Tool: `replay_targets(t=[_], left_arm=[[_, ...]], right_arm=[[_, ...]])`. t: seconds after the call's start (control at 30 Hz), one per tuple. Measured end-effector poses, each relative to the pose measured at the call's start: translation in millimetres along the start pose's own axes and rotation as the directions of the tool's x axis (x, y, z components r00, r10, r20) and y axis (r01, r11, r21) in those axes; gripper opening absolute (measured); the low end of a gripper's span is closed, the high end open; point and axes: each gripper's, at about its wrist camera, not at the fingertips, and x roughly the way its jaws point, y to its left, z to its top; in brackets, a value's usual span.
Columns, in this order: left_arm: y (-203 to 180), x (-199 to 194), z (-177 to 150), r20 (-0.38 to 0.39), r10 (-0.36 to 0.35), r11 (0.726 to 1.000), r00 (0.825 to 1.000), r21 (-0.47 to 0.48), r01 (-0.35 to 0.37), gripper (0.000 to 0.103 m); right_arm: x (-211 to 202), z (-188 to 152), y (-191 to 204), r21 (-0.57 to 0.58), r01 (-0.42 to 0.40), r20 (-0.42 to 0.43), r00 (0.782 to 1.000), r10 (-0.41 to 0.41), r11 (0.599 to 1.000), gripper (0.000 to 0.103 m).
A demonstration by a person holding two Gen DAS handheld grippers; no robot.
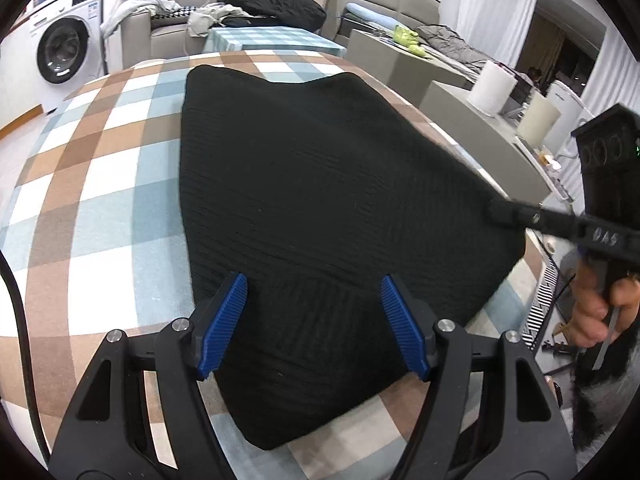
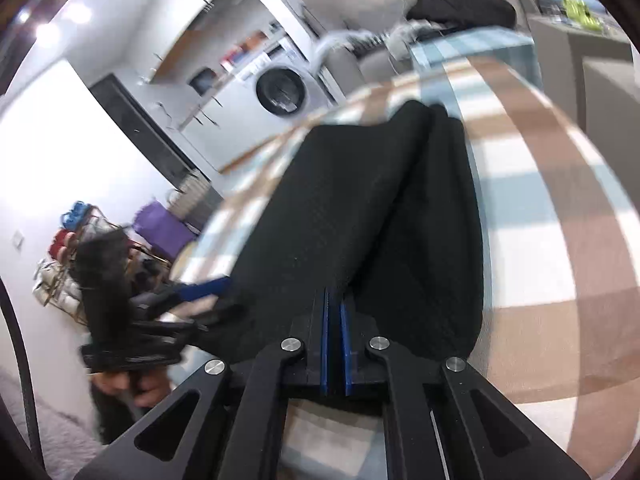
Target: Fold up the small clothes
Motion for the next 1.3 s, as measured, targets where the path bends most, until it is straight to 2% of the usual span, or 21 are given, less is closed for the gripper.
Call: replay_targets(t=[0.07,0.17,0.27,0.33,0.47,0.5,0.53,0.63,0.7,0.8,0.83,0.9,0.97,1.0,1.03,1.23,1.3], left_arm=[[-5,0,-2,-0.006,-0.004,1.000,1.000,0.017,0.004,0.068],[-11,5,-7,-0.022,-0.002,0.999,1.000,0.046,0.003,0.069],[-14,8,-10,-0.039,0.013,0.997,0.999,0.070,-0.010,0.069],[-15,7,-11,-0.038,0.007,0.997,0.999,0.076,-0.004,0.070],[-15,8,-10,-0.042,-0.001,0.997,0.999,0.081,0.004,0.071],[-15,7,-9,-0.040,-0.004,0.997,0.999,0.078,0.007,0.071],[-15,6,-8,-0.037,-0.008,0.997,0.999,0.073,0.011,0.071],[-15,-2,-5,-0.016,-0.023,0.998,1.000,0.064,0.024,0.071],[-14,-5,-3,-0.003,-0.020,0.998,1.000,0.063,0.020,0.071],[-12,-2,-2,-0.004,-0.014,0.998,1.000,0.061,0.015,0.071],[-11,2,-2,-0.012,-0.005,0.998,1.000,0.061,0.006,0.071],[-10,8,-5,-0.026,0.004,0.998,1.000,0.066,-0.003,0.071],[-11,14,-7,-0.039,0.013,0.997,0.999,0.077,-0.010,0.071],[-12,16,-9,-0.044,0.016,0.996,0.999,0.087,-0.013,0.071],[-12,17,-9,-0.042,0.020,0.996,0.999,0.093,-0.016,0.072],[-8,20,-11,-0.045,0.008,0.996,0.999,0.088,-0.004,0.073],[-8,22,-11,-0.046,0.006,0.996,0.999,0.087,-0.002,0.073]], right_arm=[[-1,-1,-1,-0.012,0.028,-0.014,1.000,-0.028,1.000,0.004],[21,-9,-15,0.010,0.119,-0.095,0.989,-0.117,0.993,0.005],[27,-14,-21,0.029,0.126,-0.114,0.986,-0.122,0.992,0.005],[22,-15,-19,0.031,0.115,-0.122,0.986,-0.110,0.993,0.012],[19,-17,-24,0.054,0.078,-0.103,0.992,-0.072,0.995,0.015],[21,-18,-23,0.045,0.090,-0.098,0.991,-0.086,0.995,0.012],[17,-15,-17,0.031,0.093,-0.084,0.992,-0.090,0.995,0.005],[-12,-8,4,-0.023,0.068,0.027,0.997,-0.067,0.997,0.004],[-19,-7,6,-0.031,0.088,0.036,0.996,-0.087,0.996,0.004],[-1,-16,-13,0.015,0.170,-0.053,0.984,-0.169,0.985,0.004],[6,-20,-20,0.033,0.181,-0.087,0.980,-0.178,0.983,0.004],[9,-22,-24,0.053,0.173,-0.102,0.981,-0.166,0.984,0.006],[6,-15,-25,0.068,0.154,-0.094,0.985,-0.147,0.986,0.016],[6,-10,-27,0.070,0.154,-0.088,0.985,-0.147,0.986,0.024],[8,-4,-28,0.071,0.159,-0.077,0.985,-0.153,0.985,0.027],[55,42,-48,0.148,0.095,-0.083,0.993,-0.083,0.984,0.027],[66,57,-51,0.155,0.109,-0.083,0.992,-0.097,0.982,0.026]])
